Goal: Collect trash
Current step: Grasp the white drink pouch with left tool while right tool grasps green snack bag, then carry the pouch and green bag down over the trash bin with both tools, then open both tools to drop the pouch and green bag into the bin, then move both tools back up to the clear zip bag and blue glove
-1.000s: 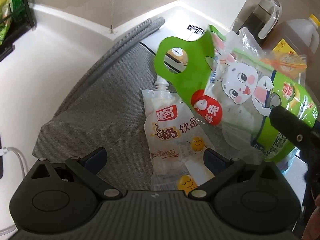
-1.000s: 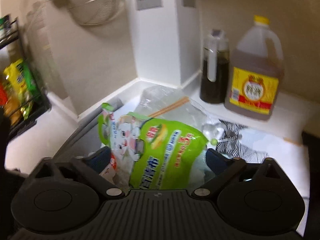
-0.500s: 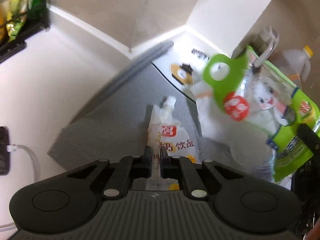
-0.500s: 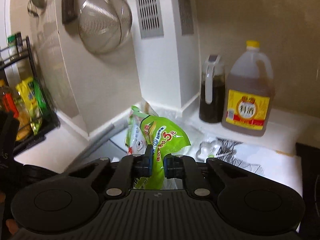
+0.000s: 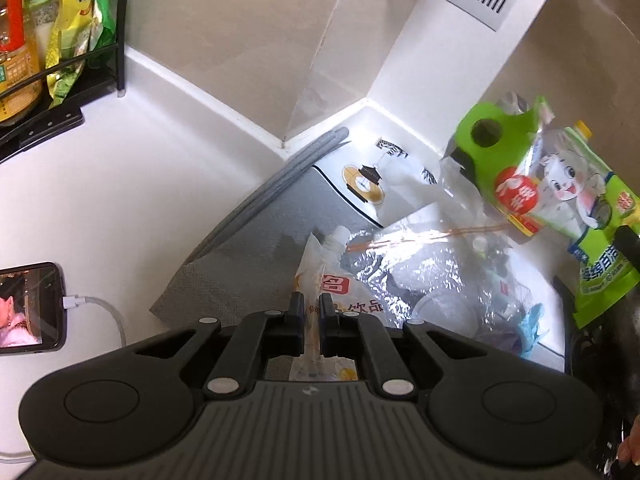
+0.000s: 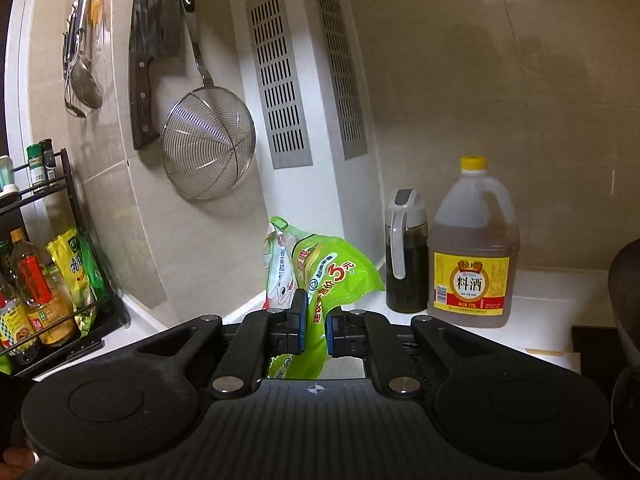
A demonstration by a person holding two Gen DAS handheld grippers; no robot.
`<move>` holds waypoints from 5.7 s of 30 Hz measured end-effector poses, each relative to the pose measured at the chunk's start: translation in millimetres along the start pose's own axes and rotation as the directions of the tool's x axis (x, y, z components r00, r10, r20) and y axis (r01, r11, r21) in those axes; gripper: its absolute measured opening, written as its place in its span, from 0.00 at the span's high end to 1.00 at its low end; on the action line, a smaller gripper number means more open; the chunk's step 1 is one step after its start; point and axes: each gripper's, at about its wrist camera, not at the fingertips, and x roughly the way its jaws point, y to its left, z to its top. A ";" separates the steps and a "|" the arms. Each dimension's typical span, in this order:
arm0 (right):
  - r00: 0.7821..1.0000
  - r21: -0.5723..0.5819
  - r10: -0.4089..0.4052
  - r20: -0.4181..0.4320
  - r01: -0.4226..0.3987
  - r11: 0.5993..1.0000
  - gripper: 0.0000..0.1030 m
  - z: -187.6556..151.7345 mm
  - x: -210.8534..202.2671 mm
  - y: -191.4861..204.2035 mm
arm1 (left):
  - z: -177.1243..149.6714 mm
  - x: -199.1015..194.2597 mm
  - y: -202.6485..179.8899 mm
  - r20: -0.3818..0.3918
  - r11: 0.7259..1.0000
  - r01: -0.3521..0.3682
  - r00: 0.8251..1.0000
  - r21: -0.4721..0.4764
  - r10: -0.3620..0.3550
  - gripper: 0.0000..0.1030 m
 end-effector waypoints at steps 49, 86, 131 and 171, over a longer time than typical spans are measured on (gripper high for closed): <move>0.805 -0.110 0.331 -0.493 -0.435 0.894 0.90 -111.1 -137.6 111.7 | -208.8 -141.0 68.5 -0.144 0.988 -0.111 0.981 0.108 0.126 0.94; 0.558 -0.251 -0.004 -0.830 -0.367 0.896 0.90 -351.1 -26.6 124.0 | -313.3 79.6 98.0 -0.469 0.929 -0.244 0.810 0.276 0.352 0.94; 0.601 -0.195 0.084 -0.795 -0.384 0.902 0.26 -215.3 -80.8 130.9 | -240.3 -29.6 57.0 -0.346 0.962 -0.157 0.910 0.222 0.228 0.00; 0.861 -0.107 0.150 -0.487 -0.229 0.968 0.20 -110.8 -133.5 97.8 | -142.6 -129.9 -7.5 0.022 0.945 -0.153 0.988 0.290 0.154 0.00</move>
